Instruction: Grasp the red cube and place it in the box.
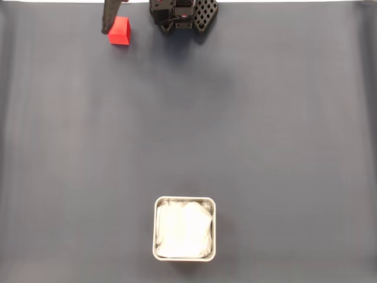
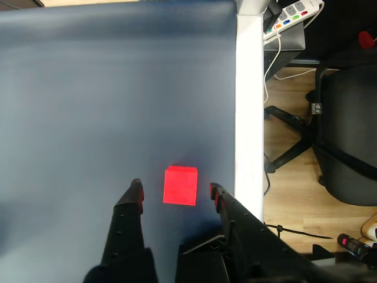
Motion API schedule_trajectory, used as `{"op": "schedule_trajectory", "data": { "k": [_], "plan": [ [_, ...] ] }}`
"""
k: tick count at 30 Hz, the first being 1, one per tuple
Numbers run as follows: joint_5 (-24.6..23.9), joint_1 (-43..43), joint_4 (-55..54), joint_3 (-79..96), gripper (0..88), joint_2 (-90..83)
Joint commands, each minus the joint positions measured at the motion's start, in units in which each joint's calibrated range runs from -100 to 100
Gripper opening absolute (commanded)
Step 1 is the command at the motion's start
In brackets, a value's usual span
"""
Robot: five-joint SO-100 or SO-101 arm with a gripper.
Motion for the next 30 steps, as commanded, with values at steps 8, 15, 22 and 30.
{"op": "schedule_trajectory", "data": {
  "k": [8, 15, 22, 30],
  "plan": [
    [1.12, 0.74, -3.14, 2.56, 27.1, -2.13],
    [1.22, 0.74, -6.42, 5.29, 27.4, -2.05],
    [1.22, 0.74, -7.49, 6.94, 27.6, -1.79],
    [2.05, 0.89, -7.08, 8.67, 27.7, -3.0]
  ]
}}
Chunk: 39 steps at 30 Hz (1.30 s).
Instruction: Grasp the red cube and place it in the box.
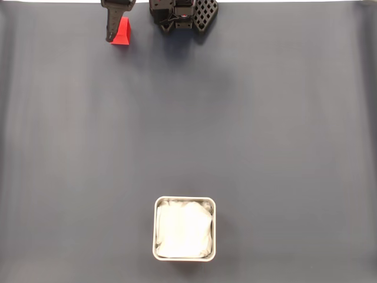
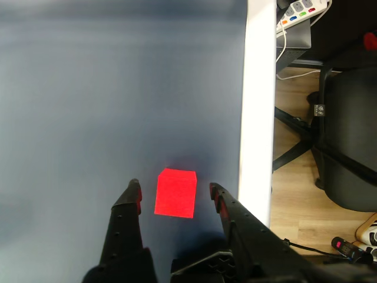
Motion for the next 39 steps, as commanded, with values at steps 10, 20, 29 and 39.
{"op": "schedule_trajectory", "data": {
  "k": [10, 20, 29, 39],
  "plan": [
    [0.83, 0.95, -0.15, 1.45, 27.8, -3.52],
    [1.12, 0.52, -0.56, 3.82, 27.5, -4.12],
    [1.42, 0.17, -0.31, 5.01, 27.0, -4.73],
    [1.32, 0.1, -0.56, 4.74, 24.1, -4.99]
  ]
}}
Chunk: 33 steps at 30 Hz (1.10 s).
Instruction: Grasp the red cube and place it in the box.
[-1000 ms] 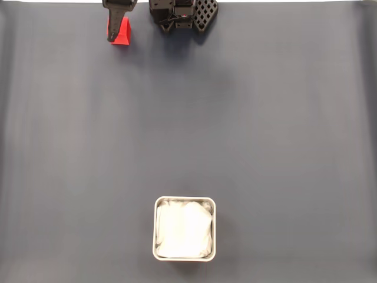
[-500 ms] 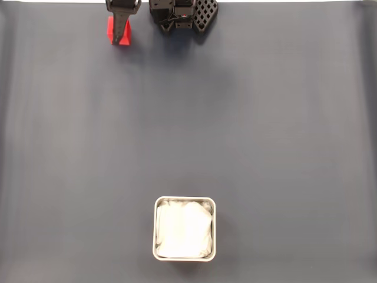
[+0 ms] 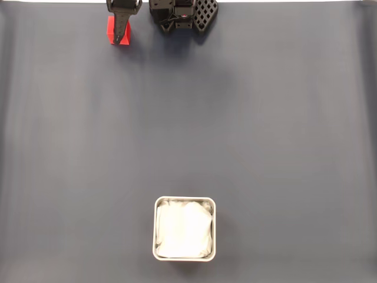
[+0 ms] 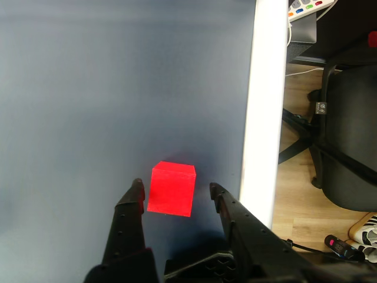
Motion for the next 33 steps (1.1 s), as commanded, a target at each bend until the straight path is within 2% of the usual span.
{"op": "schedule_trajectory", "data": {
  "k": [1, 10, 33],
  "plan": [
    [0.1, -0.2, -0.56, -0.6, 23.6, -0.56],
    [0.39, -0.27, -0.81, -0.87, 17.7, -0.3],
    [0.63, -0.27, -1.95, -1.24, 13.3, 0.65]
  ]
}}
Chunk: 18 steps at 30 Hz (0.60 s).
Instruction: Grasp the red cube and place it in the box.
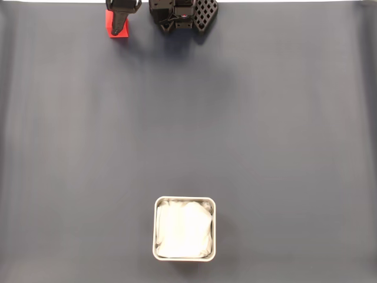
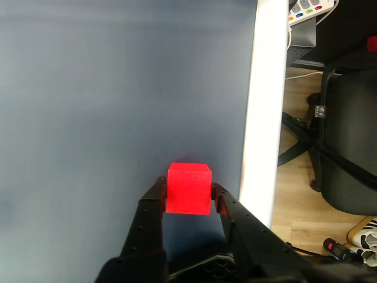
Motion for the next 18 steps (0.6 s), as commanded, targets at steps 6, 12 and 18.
{"op": "schedule_trajectory", "data": {
  "k": [6, 12, 18],
  "plan": [
    [0.49, -0.27, -1.24, -1.69, 12.7, 0.83],
    [0.24, -0.27, -1.24, -2.7, 12.0, 1.61],
    [0.24, -0.27, -1.57, -3.79, 11.9, 1.87]
  ]
}}
